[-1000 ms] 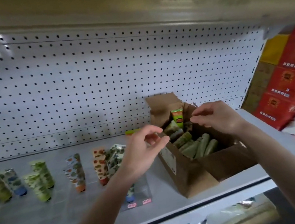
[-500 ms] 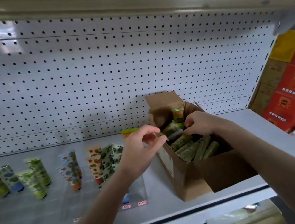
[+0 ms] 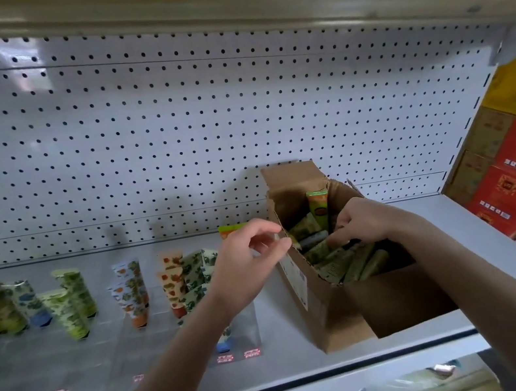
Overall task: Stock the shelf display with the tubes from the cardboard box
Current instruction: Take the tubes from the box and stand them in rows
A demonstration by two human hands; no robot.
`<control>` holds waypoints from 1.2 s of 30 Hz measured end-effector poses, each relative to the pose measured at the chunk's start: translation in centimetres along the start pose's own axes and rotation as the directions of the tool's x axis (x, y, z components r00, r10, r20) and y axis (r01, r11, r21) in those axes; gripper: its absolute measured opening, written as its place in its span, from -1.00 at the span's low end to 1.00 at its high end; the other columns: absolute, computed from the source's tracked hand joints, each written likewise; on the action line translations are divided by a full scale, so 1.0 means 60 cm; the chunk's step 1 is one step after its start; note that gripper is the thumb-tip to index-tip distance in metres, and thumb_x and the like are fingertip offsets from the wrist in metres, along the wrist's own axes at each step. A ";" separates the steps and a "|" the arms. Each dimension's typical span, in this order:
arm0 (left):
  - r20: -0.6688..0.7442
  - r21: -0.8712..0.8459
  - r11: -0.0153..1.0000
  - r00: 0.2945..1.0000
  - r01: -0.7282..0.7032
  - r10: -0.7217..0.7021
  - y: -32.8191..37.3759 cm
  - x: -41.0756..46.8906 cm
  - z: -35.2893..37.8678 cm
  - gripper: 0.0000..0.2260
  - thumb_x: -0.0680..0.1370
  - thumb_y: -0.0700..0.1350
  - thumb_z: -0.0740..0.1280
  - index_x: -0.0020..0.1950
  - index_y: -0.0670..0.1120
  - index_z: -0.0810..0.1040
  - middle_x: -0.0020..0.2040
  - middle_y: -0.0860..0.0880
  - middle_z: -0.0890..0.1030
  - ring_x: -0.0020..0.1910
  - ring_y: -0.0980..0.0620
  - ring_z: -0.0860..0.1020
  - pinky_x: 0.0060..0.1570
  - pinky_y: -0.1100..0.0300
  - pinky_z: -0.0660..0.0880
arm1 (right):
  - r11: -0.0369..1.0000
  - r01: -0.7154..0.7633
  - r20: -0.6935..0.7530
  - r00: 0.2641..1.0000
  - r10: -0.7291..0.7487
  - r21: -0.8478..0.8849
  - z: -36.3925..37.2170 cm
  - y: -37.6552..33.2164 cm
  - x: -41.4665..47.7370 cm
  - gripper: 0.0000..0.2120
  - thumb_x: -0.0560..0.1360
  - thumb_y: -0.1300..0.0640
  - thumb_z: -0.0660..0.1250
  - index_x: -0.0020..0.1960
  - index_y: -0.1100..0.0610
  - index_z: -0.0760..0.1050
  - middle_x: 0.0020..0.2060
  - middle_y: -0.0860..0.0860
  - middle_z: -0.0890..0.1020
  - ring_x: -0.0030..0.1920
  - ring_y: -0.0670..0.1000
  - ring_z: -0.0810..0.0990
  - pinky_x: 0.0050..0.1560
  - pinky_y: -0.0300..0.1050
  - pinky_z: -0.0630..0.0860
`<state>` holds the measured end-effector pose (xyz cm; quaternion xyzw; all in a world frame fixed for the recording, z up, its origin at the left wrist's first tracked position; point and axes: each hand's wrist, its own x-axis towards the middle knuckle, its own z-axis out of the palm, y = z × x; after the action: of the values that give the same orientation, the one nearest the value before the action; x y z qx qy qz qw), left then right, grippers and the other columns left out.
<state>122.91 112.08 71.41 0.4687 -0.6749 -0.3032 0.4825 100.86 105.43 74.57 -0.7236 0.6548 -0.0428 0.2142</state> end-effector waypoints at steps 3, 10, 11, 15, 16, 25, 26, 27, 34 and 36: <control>0.009 -0.004 1.000 1.000 -0.013 0.013 0.005 -0.004 -0.006 -0.87 0.48 -0.10 0.40 0.00 -0.04 0.59 -0.17 0.07 0.59 -0.17 0.18 0.53 -0.14 0.40 0.44 | 0.992 -0.005 -0.098 0.995 0.017 0.124 -0.020 0.005 -0.025 -0.62 0.42 0.05 0.45 -0.14 0.41 0.54 -0.32 0.15 0.47 -0.31 0.06 0.44 -0.26 -0.10 0.40; 0.026 -0.011 0.999 0.999 -0.039 0.039 0.015 -0.009 0.007 -0.85 0.48 -0.08 0.40 0.00 -0.10 0.62 -0.12 0.03 0.64 -0.14 0.11 0.57 -0.08 0.28 0.48 | 0.806 0.130 -0.348 0.932 0.099 0.578 -0.032 -0.018 -0.101 -0.87 0.46 0.14 0.42 -0.09 0.20 0.57 -0.29 0.07 0.61 -0.30 -0.01 0.59 -0.22 -0.27 0.57; 0.030 -0.021 0.999 0.999 -0.031 0.031 0.019 -0.011 0.009 -0.84 0.49 -0.07 0.38 0.00 -0.11 0.63 -0.11 0.03 0.65 -0.13 0.12 0.57 -0.08 0.30 0.47 | 0.763 0.162 -0.348 0.934 0.086 0.625 -0.027 -0.026 -0.111 -0.90 0.46 0.16 0.42 -0.11 0.20 0.57 -0.28 0.07 0.61 -0.29 -0.01 0.59 -0.23 -0.30 0.58; 0.035 -0.107 0.994 0.999 0.006 -0.002 0.036 -0.025 -0.007 -0.84 0.54 -0.04 0.29 -0.04 -0.09 0.60 -0.16 0.05 0.64 -0.19 0.26 0.55 -0.11 0.37 0.44 | 0.616 0.246 -0.328 0.944 0.022 0.748 -0.006 -0.067 -0.140 -0.93 0.45 0.22 0.41 -0.07 0.20 0.58 -0.26 0.09 0.60 -0.23 0.00 0.61 -0.15 -0.26 0.61; 0.029 -0.129 0.991 0.999 0.023 -0.020 0.038 -0.029 -0.014 -0.84 0.55 -0.03 0.27 -0.04 -0.07 0.59 -0.17 0.06 0.63 -0.21 0.30 0.55 -0.14 0.42 0.43 | 0.594 0.255 -0.323 0.946 0.009 0.763 -0.001 -0.078 -0.143 -0.88 0.45 0.24 0.40 -0.02 0.23 0.57 -0.26 0.09 0.59 -0.24 -0.01 0.61 -0.15 -0.25 0.62; -0.212 -0.405 0.903 0.946 0.143 -0.244 0.029 -0.054 -0.105 -0.77 0.50 -0.04 0.34 -0.06 -0.21 0.60 -0.23 -0.08 0.59 -0.27 0.12 0.52 -0.26 0.28 0.44 | 0.560 0.345 -0.318 0.936 -0.149 0.753 0.066 -0.194 -0.158 -0.88 0.42 0.31 0.41 -0.17 0.12 0.56 -0.28 0.13 0.59 -0.22 0.05 0.55 0.01 0.01 0.55; -0.227 -0.415 0.899 0.940 0.143 -0.254 0.027 -0.059 -0.117 -0.80 0.50 -0.06 0.34 -0.07 -0.20 0.61 -0.23 -0.08 0.60 -0.28 0.14 0.53 -0.26 0.30 0.45 | 0.566 0.340 -0.309 0.938 -0.155 0.751 0.076 -0.206 -0.156 -0.88 0.41 0.29 0.43 -0.16 0.10 0.56 -0.28 0.11 0.60 -0.22 0.01 0.56 0.01 -0.01 0.55; -0.243 -0.418 0.898 0.936 0.136 -0.254 0.025 -0.064 -0.129 -0.80 0.50 -0.07 0.35 -0.07 -0.21 0.60 -0.22 -0.09 0.59 -0.27 0.13 0.53 -0.25 0.29 0.45 | 0.575 0.342 -0.304 0.938 -0.165 0.743 0.085 -0.218 -0.154 -0.88 0.40 0.27 0.45 -0.17 0.08 0.57 -0.28 0.07 0.61 -0.24 -0.06 0.57 -0.03 -0.09 0.55; -0.405 -0.385 0.920 0.883 0.072 -0.238 0.001 -0.095 -0.225 -0.86 0.46 -0.13 0.41 -0.16 -0.21 0.56 -0.30 -0.10 0.55 -0.34 0.13 0.50 -0.29 0.30 0.45 | 0.640 0.393 -0.309 0.919 -0.246 0.660 0.139 -0.312 -0.143 -0.84 0.37 0.17 0.50 -0.13 -0.03 0.58 -0.24 -0.14 0.64 -0.29 -0.29 0.57 -0.20 -0.47 0.46; -0.429 -0.367 0.928 0.873 0.064 -0.230 -0.005 -0.099 -0.255 -0.89 0.45 -0.14 0.42 -0.18 -0.18 0.57 -0.32 -0.10 0.54 -0.36 0.13 0.48 -0.30 0.31 0.43 | 0.609 0.415 -0.311 0.910 -0.275 0.676 0.156 -0.340 -0.143 -0.83 0.39 0.18 0.48 -0.14 -0.05 0.57 -0.26 -0.19 0.63 -0.33 -0.34 0.54 -0.25 -0.52 0.43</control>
<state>137.89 118.09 74.32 0.4874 -0.4385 -0.3305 0.6789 121.84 117.10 75.46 -0.6835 0.4463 -0.4037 0.4132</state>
